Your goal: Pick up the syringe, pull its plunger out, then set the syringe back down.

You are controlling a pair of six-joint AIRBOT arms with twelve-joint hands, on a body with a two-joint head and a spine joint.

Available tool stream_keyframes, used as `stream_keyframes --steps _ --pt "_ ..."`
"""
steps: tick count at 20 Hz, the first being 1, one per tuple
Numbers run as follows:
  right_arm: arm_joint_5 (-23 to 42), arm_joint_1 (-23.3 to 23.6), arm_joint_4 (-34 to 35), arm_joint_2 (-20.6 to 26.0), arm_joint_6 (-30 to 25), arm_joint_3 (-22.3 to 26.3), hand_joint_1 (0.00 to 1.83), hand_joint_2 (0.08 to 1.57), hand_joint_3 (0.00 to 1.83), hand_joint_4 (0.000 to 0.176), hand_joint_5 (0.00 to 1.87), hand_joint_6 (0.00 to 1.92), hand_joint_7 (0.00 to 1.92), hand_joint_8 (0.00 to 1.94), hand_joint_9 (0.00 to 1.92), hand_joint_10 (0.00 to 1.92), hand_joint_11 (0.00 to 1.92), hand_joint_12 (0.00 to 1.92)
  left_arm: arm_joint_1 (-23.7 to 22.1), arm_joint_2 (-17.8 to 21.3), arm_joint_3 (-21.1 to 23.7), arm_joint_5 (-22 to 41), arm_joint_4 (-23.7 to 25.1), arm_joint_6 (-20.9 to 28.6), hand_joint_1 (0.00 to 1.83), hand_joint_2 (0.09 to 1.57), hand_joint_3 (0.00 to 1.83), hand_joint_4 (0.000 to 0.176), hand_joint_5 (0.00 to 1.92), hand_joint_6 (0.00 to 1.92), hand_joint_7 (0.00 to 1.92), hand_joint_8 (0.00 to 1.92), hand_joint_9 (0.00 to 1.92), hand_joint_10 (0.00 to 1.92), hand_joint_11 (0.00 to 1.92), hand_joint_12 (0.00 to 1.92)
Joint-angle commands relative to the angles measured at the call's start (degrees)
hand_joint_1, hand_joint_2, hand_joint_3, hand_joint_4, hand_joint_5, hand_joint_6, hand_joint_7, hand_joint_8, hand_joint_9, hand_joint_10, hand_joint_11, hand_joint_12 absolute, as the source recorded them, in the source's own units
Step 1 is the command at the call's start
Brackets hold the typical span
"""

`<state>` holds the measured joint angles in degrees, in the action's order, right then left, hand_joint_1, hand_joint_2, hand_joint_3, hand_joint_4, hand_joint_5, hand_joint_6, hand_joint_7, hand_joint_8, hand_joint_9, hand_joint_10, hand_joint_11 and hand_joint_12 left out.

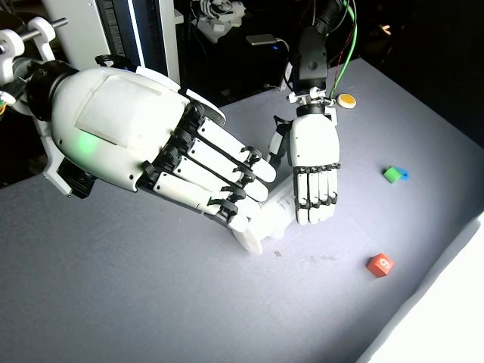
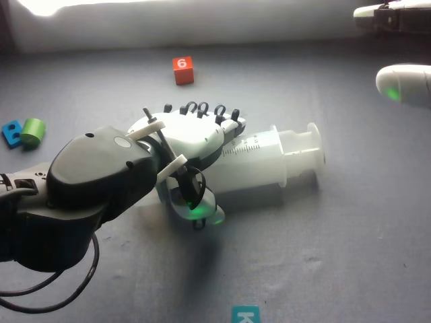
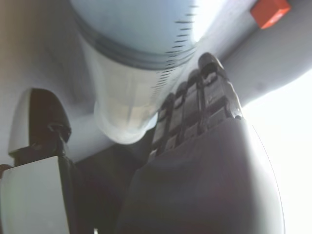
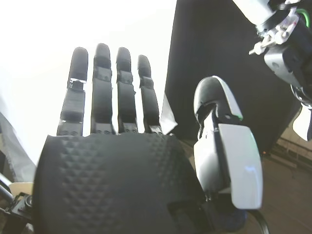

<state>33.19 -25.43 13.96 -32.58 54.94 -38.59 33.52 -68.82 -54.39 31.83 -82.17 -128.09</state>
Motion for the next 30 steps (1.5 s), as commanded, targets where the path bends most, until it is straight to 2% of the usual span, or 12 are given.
stream_keyframes --steps 1,11,13,15,16,17,18,19,20,23,27,30 --pt "7.00 0.31 -0.34 0.14 -0.13 -0.03 0.23 1.30 0.00 0.000 0.37 0.00 0.38 0.00 0.35 0.00 0.00 0.82 -0.11 -0.41 -0.20 2.88 1.92 -0.44 1.02 1.01 0.00 0.000 0.00 0.00 0.03 0.00 0.05 0.01 0.00 0.37" --pt "7.64 0.32 -0.57 -0.18 0.31 -0.02 0.13 1.31 0.00 0.000 0.36 0.00 0.37 0.00 0.34 0.00 0.00 0.78 2.26 -3.22 -1.12 4.70 1.40 -0.40 1.08 1.02 0.00 0.000 0.19 0.03 0.24 0.02 0.24 0.04 0.00 0.73" --pt "7.64 0.32 -0.58 -0.21 0.31 -0.01 0.17 1.31 0.00 0.000 0.35 0.00 0.36 0.00 0.33 0.00 0.00 0.73 2.28 -3.42 -1.21 4.70 1.42 -0.40 1.06 1.10 0.02 0.000 0.22 0.02 0.34 0.03 0.35 0.07 0.00 0.86" --pt "7.64 0.32 -0.59 -0.21 0.31 -0.01 0.22 1.30 0.00 0.000 0.38 0.01 0.39 0.01 0.35 0.00 0.00 0.77 2.26 -3.48 -1.19 4.91 1.42 -0.39 0.96 1.24 0.02 0.000 0.45 0.08 0.60 0.10 0.57 0.23 0.03 1.30" --pt "7.64 0.32 -0.61 -0.21 0.31 -0.01 0.26 1.29 0.00 0.000 0.39 0.01 0.39 0.00 0.35 0.00 0.00 0.80 2.24 -3.49 -1.13 5.10 1.42 -0.38 1.00 1.27 0.02 0.000 0.59 0.12 0.70 0.28 0.55 0.65 0.14 1.40" --pt "7.64 0.32 -0.64 -0.21 0.31 -0.01 0.26 1.29 0.00 0.000 0.39 0.01 0.40 0.01 0.36 0.01 0.00 0.81 2.24 -3.50 -1.11 5.15 1.42 -0.35 1.10 1.33 0.00 0.000 0.52 1.24 0.74 1.27 0.51 1.02 0.22 1.51" --pt "7.64 0.32 -0.65 -0.21 0.31 -0.01 0.24 1.30 0.00 0.000 0.38 0.00 0.39 0.00 0.36 0.01 0.00 0.80 2.24 -3.54 -1.09 5.21 1.42 -0.26 1.12 1.31 0.00 0.000 0.60 1.39 0.71 1.50 0.55 1.25 0.29 1.61" --pt "7.64 0.32 -0.66 -0.21 0.31 -0.01 0.22 1.30 0.00 0.000 0.37 0.00 0.39 0.00 0.36 0.01 0.00 0.80 2.25 -3.56 -1.06 5.24 1.41 -0.23 1.17 1.24 0.00 0.000 0.78 1.17 0.76 1.49 0.65 1.33 0.41 1.61" --pt "7.64 0.32 -0.67 -0.21 0.31 -0.01 0.23 1.30 0.00 0.000 0.39 0.00 0.41 0.01 0.38 0.01 0.00 0.83 2.25 -3.57 -1.04 5.24 1.41 -0.23 1.19 1.21 0.00 0.000 0.84 1.08 0.81 1.45 0.70 1.33 0.45 1.59" --pt "7.64 0.32 -0.77 -0.22 0.31 0.00 0.20 1.31 0.00 0.000 0.40 0.00 0.42 0.00 0.40 0.00 0.00 0.85 2.17 -3.55 -0.82 5.24 1.05 -0.23 1.22 1.17 0.00 0.000 0.87 1.01 0.89 1.35 0.79 1.22 0.56 1.48" --pt "7.64 0.33 -0.77 -0.22 0.31 0.00 0.20 1.31 0.00 0.000 0.40 0.00 0.42 0.00 0.39 0.01 0.00 0.84 0.73 -3.07 -0.39 4.37 0.05 -0.23 1.23 1.17 0.00 0.000 0.85 1.02 0.91 1.33 0.79 1.21 0.57 1.48" --pt "7.64 0.36 -0.77 -0.22 0.30 0.01 0.19 1.31 0.00 0.000 0.39 0.00 0.39 0.00 0.35 0.00 0.00 0.80 -2.03 -1.02 1.08 4.06 -1.53 -1.75 1.22 1.16 0.00 0.000 0.88 0.99 0.92 1.29 0.81 1.19 0.56 1.48"
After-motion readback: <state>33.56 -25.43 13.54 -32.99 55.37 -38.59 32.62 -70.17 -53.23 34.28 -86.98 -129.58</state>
